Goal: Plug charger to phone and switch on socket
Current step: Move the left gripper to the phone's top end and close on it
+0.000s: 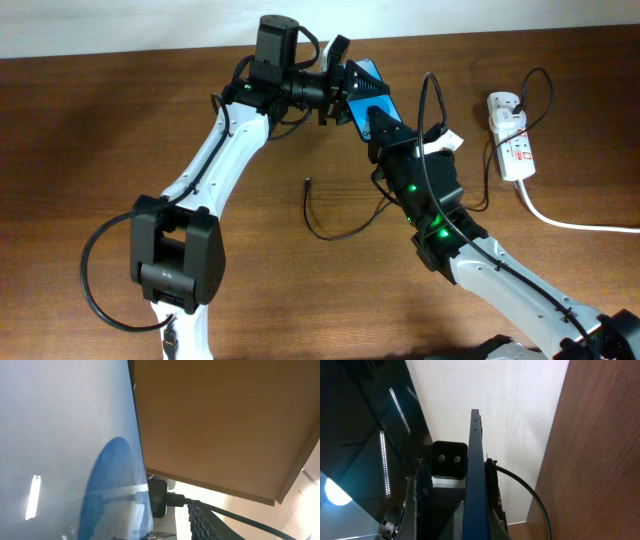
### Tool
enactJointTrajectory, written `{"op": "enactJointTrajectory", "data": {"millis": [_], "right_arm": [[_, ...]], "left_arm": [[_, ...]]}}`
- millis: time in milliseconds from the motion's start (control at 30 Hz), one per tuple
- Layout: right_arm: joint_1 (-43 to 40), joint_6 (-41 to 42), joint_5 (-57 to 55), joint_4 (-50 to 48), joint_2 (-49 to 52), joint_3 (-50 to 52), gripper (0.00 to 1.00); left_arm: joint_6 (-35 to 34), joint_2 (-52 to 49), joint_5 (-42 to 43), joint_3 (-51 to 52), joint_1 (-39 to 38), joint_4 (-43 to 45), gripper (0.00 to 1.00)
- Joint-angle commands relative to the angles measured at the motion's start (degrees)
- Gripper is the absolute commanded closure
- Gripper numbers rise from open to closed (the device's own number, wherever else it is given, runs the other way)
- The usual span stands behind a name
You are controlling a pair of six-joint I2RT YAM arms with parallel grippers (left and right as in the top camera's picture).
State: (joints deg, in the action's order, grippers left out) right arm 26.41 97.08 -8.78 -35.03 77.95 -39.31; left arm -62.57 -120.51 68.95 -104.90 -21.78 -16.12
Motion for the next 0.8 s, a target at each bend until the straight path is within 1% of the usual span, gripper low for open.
{"op": "enactJointTrajectory", "data": {"millis": [0, 400, 567, 767], "right_arm": [[0.6, -0.5, 1.0, -0.8, -0.3, -0.7, 0.96], [0.6, -0.6, 1.0, -0.8, -0.3, -0.7, 0.96], [0.6, -0.6, 1.0, -0.8, -0.3, -0.7, 0.96], [0.6, -0.6, 1.3, -0.8, -0.3, -0.7, 0.96]], "left_arm": [[1.4, 0.2, 0.3, -0.8, -0.3, 0.1, 0.57], [1.4, 0.2, 0.2, -0.8, -0.8, 0.1, 0.63], [1.4, 0.2, 0.2, -0.8, -0.8, 0.1, 0.76], [1.4, 0.2, -0.4, -0.8, -0.8, 0.1, 0.83]]}}
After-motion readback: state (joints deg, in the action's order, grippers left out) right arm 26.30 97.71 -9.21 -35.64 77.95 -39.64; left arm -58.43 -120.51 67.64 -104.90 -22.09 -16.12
